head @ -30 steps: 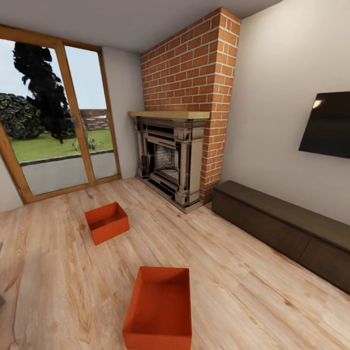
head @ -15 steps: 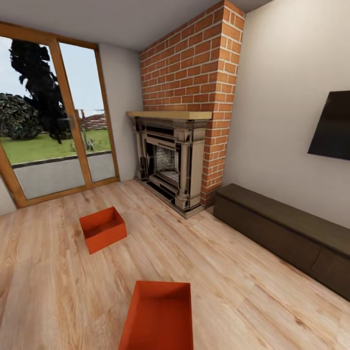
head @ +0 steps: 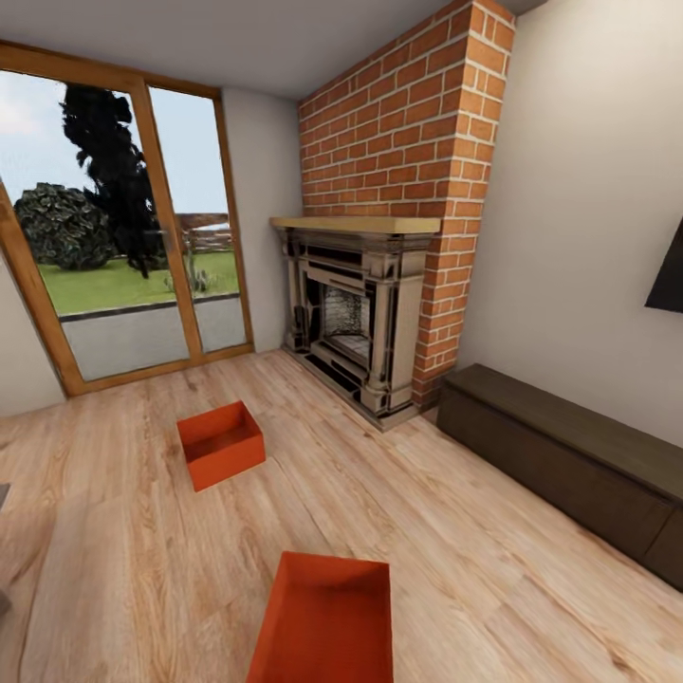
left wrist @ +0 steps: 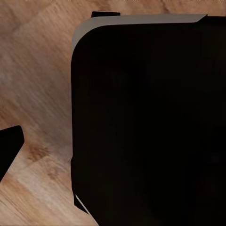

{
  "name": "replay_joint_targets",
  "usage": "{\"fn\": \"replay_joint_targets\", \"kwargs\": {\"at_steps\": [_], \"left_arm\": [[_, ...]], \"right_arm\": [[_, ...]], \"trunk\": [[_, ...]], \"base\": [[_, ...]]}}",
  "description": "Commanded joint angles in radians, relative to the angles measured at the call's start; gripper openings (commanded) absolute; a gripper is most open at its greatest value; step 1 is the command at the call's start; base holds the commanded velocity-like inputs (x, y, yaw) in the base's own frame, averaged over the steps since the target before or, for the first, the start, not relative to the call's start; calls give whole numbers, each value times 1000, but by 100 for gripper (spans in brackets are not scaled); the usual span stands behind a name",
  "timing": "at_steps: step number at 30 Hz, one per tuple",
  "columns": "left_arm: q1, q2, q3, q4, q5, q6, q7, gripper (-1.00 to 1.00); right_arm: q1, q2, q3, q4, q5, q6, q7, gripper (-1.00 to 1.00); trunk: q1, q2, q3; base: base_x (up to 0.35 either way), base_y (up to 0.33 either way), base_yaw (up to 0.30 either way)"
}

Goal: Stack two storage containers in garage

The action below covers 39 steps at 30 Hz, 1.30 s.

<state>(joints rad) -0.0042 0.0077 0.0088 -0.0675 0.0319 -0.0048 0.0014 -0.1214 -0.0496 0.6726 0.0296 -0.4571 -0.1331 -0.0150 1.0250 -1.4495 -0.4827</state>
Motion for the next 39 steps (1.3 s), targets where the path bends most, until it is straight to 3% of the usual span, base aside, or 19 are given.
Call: {"fn": "replay_joint_targets", "kwargs": {"at_steps": [1,14,39], "left_arm": [[0,0,0,0,3,0,0,100],[0,-2,1,0,3,-1,0,100],[0,-2,0,0,3,-1,0,100]], "right_arm": [[-1,1,8,3,-8,-5,0,100],[-1,1,8,3,-8,-5,0,100],[-1,1,8,3,-10,-5,0,100]], "trunk": [[0,0,-1],[0,0,-1],[0,0,-1]], "base": [[55,37,40],[189,187,5],[6,42,-83]]}}
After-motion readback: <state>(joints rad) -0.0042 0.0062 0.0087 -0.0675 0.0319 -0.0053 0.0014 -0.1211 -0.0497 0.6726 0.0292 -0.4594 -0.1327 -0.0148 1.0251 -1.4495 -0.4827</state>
